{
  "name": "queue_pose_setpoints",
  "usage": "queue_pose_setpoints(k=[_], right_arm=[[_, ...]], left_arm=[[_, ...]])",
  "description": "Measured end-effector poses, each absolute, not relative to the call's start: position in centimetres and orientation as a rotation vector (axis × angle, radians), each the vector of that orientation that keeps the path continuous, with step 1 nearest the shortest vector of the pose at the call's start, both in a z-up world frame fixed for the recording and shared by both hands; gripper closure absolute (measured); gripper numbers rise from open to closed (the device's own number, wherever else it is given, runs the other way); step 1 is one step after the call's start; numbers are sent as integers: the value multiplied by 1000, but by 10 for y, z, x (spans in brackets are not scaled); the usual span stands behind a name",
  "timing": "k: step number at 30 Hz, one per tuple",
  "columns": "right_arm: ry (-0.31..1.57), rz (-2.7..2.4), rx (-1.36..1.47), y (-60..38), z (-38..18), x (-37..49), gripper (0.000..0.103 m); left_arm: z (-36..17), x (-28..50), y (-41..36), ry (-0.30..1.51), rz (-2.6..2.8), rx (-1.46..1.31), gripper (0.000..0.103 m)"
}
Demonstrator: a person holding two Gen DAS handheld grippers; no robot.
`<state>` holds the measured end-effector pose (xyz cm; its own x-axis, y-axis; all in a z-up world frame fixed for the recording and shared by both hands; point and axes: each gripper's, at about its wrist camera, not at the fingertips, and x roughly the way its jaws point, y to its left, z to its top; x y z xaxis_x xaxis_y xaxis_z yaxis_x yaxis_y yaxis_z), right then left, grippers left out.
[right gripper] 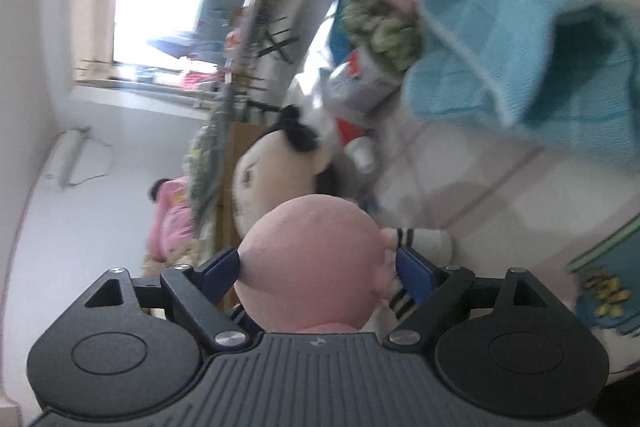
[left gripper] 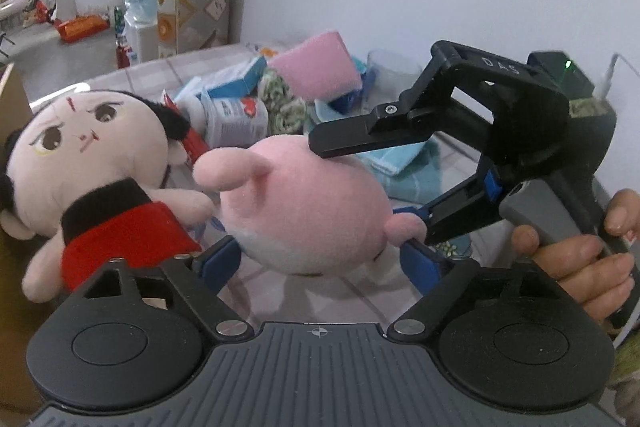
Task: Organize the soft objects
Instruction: 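Hold the pink plush toy in the left gripper while the right gripper reaches the blue towel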
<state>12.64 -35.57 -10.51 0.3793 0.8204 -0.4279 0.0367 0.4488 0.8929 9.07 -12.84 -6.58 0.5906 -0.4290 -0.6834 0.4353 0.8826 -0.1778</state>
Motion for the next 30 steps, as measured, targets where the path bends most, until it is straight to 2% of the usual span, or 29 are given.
queue_pose_setpoints(k=[1, 3, 10, 17, 19, 21, 27, 30], right_arm=[[1079, 607, 971, -356, -104, 127, 35], [1071, 582, 947, -360, -102, 126, 32], [994, 462, 820, -379, -83, 116, 31], [864, 366, 705, -388, -68, 107, 32], [842, 362, 686, -386, -67, 109, 37], [834, 358, 676, -383, -67, 114, 43], [836, 362, 627, -370, -70, 133, 56], [834, 356, 578, -364, -70, 141, 58]], left_arm=[[-68, 91, -131, 803, -503, 16, 25], [-69, 93, -135, 800, -495, 35, 25], [-78, 103, -156, 771, -493, 109, 24], [-81, 111, -170, 703, -486, 123, 13], [-82, 117, -172, 705, -491, 103, 5], [-82, 122, -171, 731, -494, 75, 2], [-91, 130, -162, 800, -484, 21, 2], [-96, 134, -164, 825, -489, 12, 4]])
